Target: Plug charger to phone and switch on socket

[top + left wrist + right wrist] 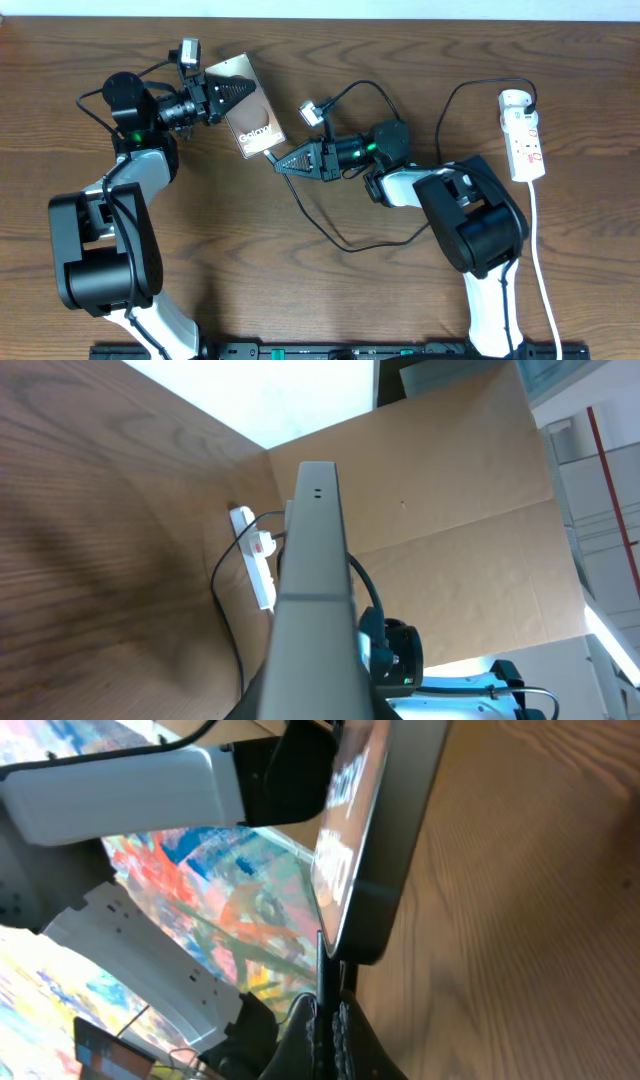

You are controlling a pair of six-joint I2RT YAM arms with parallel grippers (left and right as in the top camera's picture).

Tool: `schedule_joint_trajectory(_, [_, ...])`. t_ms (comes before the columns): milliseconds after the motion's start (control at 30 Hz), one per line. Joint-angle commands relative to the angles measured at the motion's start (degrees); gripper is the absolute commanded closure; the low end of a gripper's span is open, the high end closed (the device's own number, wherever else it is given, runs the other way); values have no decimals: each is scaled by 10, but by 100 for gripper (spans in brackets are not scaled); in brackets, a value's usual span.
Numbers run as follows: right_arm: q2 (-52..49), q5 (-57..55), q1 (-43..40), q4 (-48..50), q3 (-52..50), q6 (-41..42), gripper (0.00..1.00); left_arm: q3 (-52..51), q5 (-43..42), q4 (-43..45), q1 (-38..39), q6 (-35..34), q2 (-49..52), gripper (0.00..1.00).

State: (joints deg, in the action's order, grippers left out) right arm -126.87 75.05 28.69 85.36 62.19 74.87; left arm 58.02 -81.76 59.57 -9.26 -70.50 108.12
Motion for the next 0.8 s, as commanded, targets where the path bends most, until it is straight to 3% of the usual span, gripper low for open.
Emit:
schedule_joint_trajectory(0, [-2,-27,3,28,10,18,99,16,-13,6,1,14,-4,93])
schedule_joint_trajectory(433, [-3,-34,2,45,10,28,99,14,-16,6,0,19,-4,93])
schedule_joint_trajectory(767, [-3,-50,0,49,10,33,99,13,41,5,1,12,-4,93])
